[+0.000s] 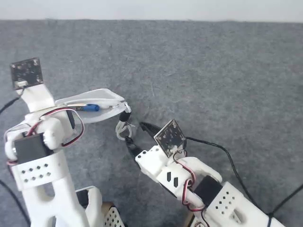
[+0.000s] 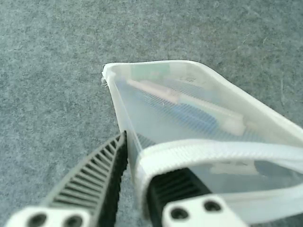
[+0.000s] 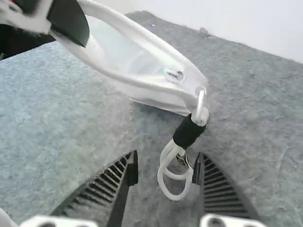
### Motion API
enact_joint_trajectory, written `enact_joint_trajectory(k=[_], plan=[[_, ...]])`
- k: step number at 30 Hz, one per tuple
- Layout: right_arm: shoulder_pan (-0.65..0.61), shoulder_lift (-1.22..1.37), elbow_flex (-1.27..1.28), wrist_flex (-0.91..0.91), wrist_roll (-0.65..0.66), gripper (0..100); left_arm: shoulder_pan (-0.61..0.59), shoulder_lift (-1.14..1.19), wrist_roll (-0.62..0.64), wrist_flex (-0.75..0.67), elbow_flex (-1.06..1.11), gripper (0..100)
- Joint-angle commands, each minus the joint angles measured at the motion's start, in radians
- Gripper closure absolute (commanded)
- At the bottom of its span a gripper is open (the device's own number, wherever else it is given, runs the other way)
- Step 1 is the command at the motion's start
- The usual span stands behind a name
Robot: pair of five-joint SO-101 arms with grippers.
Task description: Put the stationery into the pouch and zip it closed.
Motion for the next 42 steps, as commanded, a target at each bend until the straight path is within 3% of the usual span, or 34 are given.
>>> enact_joint_trajectory(k=[1,14,27,35,42], plan=[[0.012,-0.022,0.029,-0.091,0.015,81.8,0.005,0.003,0.009,-0.018,-0.010,99],[0.013,-0.022,0.086,-0.280,0.021,81.8,0.008,0.002,0.009,-0.018,-0.013,99],[0.038,-0.005,0.028,-0.285,0.017,81.8,0.006,0.002,0.009,-0.034,-0.013,99],[0.038,0.266,-0.106,-0.305,0.012,81.8,0.005,0.002,0.009,-0.032,-0.012,99],[0.039,0.492,-0.124,-0.539,0.018,81.8,0.006,0.002,0.009,-0.032,-0.012,99]])
